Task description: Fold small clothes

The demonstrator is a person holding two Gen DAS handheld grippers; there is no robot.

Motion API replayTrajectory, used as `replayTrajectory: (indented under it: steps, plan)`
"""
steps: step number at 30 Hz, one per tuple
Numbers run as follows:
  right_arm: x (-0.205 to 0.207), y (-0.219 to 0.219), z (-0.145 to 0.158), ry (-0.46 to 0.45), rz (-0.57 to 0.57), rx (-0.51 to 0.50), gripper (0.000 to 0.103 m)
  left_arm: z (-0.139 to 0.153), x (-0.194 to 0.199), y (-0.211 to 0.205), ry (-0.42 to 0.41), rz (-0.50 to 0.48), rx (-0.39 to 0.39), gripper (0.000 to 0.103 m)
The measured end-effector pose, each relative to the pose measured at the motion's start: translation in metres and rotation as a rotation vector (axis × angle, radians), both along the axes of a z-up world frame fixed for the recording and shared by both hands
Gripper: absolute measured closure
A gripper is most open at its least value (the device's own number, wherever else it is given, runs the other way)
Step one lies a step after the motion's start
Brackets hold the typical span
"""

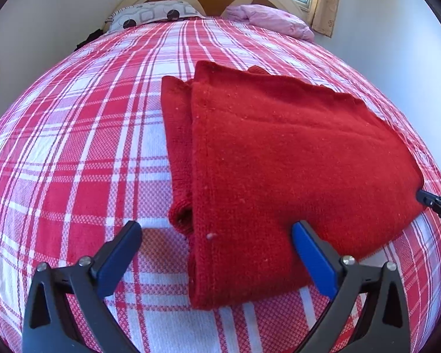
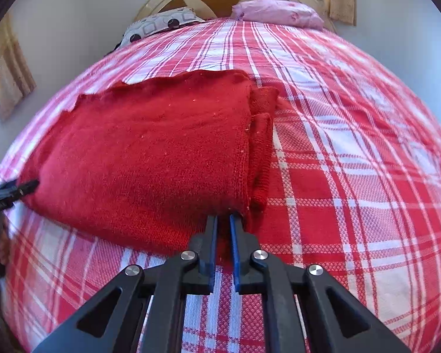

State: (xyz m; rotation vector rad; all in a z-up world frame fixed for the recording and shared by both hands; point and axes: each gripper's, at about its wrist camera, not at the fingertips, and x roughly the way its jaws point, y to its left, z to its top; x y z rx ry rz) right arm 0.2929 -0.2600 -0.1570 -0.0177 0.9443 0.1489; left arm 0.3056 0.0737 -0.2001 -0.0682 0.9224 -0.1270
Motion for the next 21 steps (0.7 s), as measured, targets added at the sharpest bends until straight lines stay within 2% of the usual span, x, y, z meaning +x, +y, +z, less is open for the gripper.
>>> replayTrajectory:
  steps: [3, 6, 10, 13, 16, 21]
  plan:
    - [-0.001, 0.003, 0.001, -0.010, 0.013, -0.026, 0.096, 0.001, -0.006, 0.004, -0.014, 0.011, -0.017, 0.000]
    - [0.002, -0.005, 0.013, -0.015, 0.036, 0.031, 0.093, 0.001, -0.008, 0.006, -0.019, 0.017, -0.028, 0.000]
    - [0.007, -0.011, 0.041, -0.103, 0.027, 0.043, 0.092, 0.000, -0.007, 0.002, -0.019, 0.016, -0.010, 0.000]
    - [0.034, -0.010, 0.058, -0.140, 0.025, 0.055, 0.077, -0.001, -0.006, 0.003, -0.017, 0.016, -0.014, 0.000]
    - [0.085, -0.010, 0.057, -0.078, 0.014, 0.120, 0.075, -0.002, -0.006, 0.003, -0.017, 0.017, -0.016, 0.000]
    - [0.155, -0.017, 0.023, 0.069, -0.091, 0.167, 0.075, -0.002, -0.007, 0.004, -0.022, 0.018, -0.024, 0.000]
